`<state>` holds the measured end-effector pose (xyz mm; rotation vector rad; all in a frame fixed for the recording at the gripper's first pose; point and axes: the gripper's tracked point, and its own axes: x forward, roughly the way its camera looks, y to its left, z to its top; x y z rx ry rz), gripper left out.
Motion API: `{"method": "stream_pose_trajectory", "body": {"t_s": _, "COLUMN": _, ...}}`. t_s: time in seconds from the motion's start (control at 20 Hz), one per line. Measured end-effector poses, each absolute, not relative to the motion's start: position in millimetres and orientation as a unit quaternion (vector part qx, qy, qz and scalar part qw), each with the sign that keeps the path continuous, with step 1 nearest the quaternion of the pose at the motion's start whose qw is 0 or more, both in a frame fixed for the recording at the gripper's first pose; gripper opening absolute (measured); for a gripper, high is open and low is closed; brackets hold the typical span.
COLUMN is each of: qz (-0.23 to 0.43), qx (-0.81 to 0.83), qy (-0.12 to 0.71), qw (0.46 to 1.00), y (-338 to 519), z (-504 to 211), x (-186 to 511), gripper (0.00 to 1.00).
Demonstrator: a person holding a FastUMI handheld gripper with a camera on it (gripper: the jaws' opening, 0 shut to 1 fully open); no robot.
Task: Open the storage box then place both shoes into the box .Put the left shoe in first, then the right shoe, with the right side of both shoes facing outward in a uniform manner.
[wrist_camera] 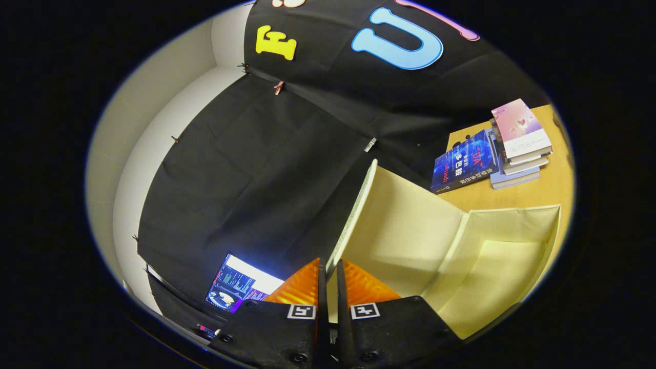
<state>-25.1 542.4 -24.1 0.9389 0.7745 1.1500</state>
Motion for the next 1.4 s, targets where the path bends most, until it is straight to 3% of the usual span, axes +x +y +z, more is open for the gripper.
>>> {"method": "stream_pose_trajectory", "body": {"t_s": 0.1, "qz": 0.510, "qx": 0.408, "qy": 0.348, "qw": 0.672, "y": 550.9, "z": -27.9, "x": -26.7, "gripper": 0.15}}
{"method": "stream_pose_trajectory", "body": {"t_s": 0.3, "qz": 0.516, "qx": 0.397, "qy": 0.351, "qw": 0.673, "y": 561.1, "z": -33.2, "x": -31.4, "gripper": 0.41}}
{"method": "stream_pose_trajectory", "body": {"t_s": 0.4, "qz": 0.520, "qx": 0.391, "qy": 0.352, "qw": 0.673, "y": 559.0, "z": -34.2, "x": -34.7, "gripper": 0.60}}
{"method": "stream_pose_trajectory", "body": {"t_s": 0.45, "qz": 0.518, "qx": 0.386, "qy": 0.345, "qw": 0.680, "y": 556.9, "z": -34.7, "x": -32.3, "gripper": 0.74}}
{"method": "stream_pose_trajectory", "body": {"t_s": 0.55, "qz": 0.509, "qx": 0.366, "qy": 0.326, "qw": 0.707, "y": 545.9, "z": -40.0, "x": -27.9, "gripper": 0.88}}
{"method": "stream_pose_trajectory", "body": {"t_s": 0.7, "qz": 0.476, "qx": 0.309, "qy": 0.293, "qw": 0.769, "y": 506.9, "z": -55.2, "x": -19.0, "gripper": 0.96}}
{"method": "stream_pose_trajectory", "body": {"t_s": 1.0, "qz": 0.370, "qx": 0.168, "qy": 0.269, "qw": 0.873, "y": 389.4, "z": -109.1, "x": -22.0, "gripper": 0.96}}
{"method": "stream_pose_trajectory", "body": {"t_s": 1.4, "qz": 0.212, "qx": 0.049, "qy": 0.355, "qw": 0.909, "y": 239.4, "z": -222.4, "x": -57.9, "gripper": 0.96}}
